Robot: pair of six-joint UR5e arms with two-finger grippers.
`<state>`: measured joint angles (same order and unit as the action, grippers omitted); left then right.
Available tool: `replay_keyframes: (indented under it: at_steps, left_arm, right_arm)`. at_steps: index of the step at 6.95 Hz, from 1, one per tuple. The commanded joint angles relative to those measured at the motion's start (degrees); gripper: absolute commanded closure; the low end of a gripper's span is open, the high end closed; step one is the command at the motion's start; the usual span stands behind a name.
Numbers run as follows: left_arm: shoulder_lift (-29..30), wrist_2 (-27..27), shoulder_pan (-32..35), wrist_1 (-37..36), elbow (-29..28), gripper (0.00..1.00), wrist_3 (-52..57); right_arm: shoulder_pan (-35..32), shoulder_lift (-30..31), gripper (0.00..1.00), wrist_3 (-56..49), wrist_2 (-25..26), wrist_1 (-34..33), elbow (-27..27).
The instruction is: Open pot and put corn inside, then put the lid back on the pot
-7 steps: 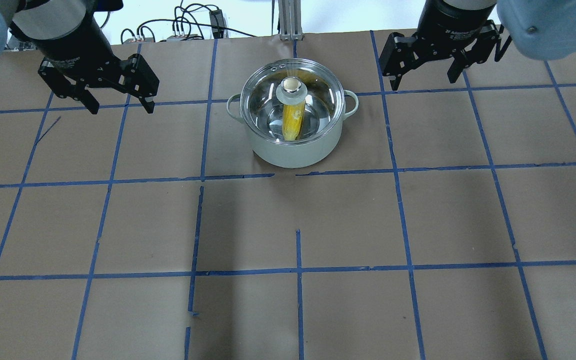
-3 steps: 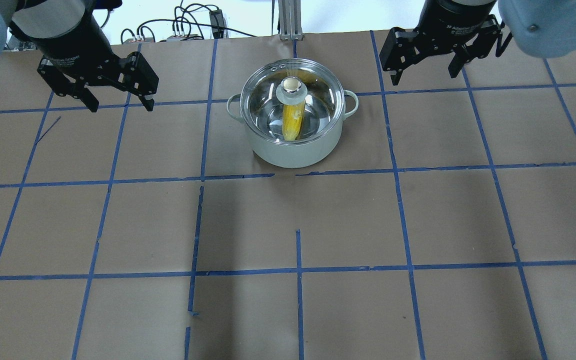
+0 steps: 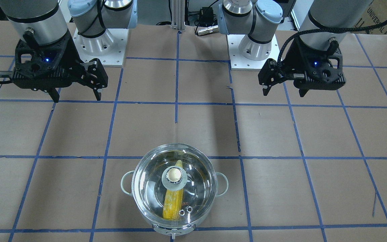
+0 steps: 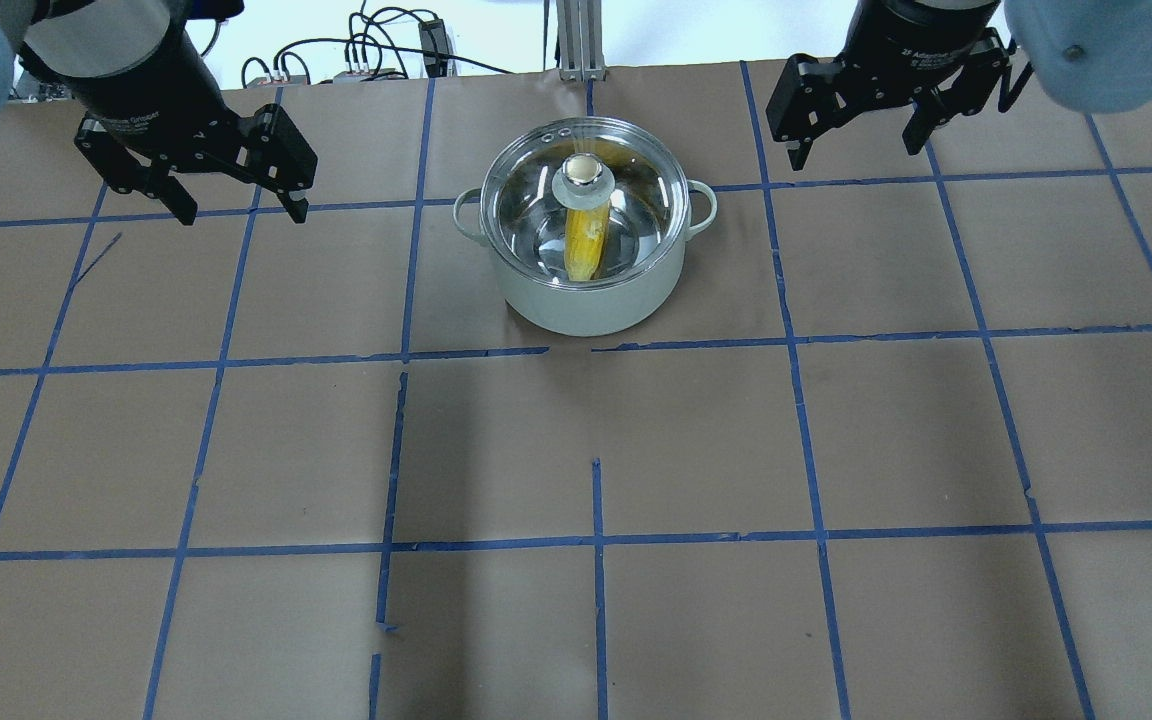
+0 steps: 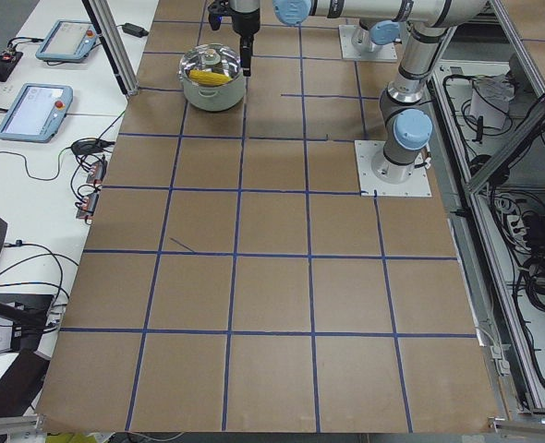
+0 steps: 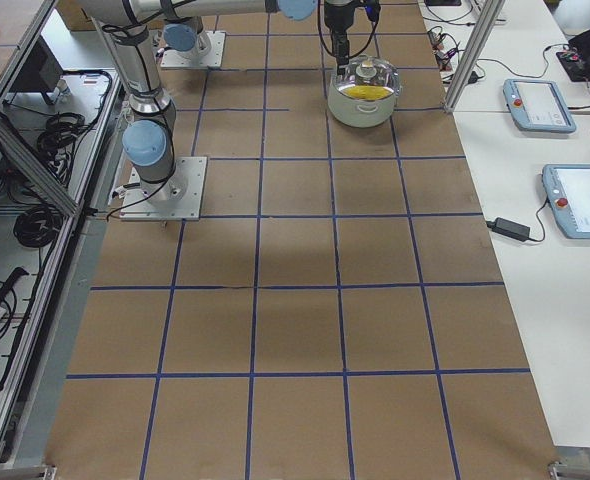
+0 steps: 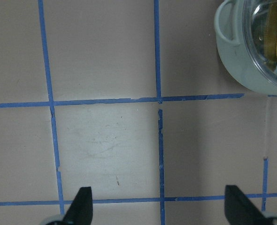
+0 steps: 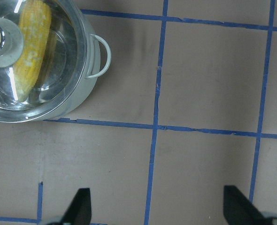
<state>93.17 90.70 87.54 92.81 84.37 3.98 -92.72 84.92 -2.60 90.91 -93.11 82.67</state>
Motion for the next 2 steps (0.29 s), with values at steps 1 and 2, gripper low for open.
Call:
replay_keyframes:
  at_steps: [1, 2]
  left_arm:
    - [0.0, 0.0, 0.0, 0.0, 0.0, 0.0, 0.06]
    - [-0.09, 0.0, 0.0, 0.0, 0.09, 0.0, 0.06]
  right_arm:
    - [0.44, -0.1, 0.0, -0.22, 1.1, -0.05, 0.12]
    - [0.27, 0.07, 0.0, -0.04, 1.11, -0.05, 0.12]
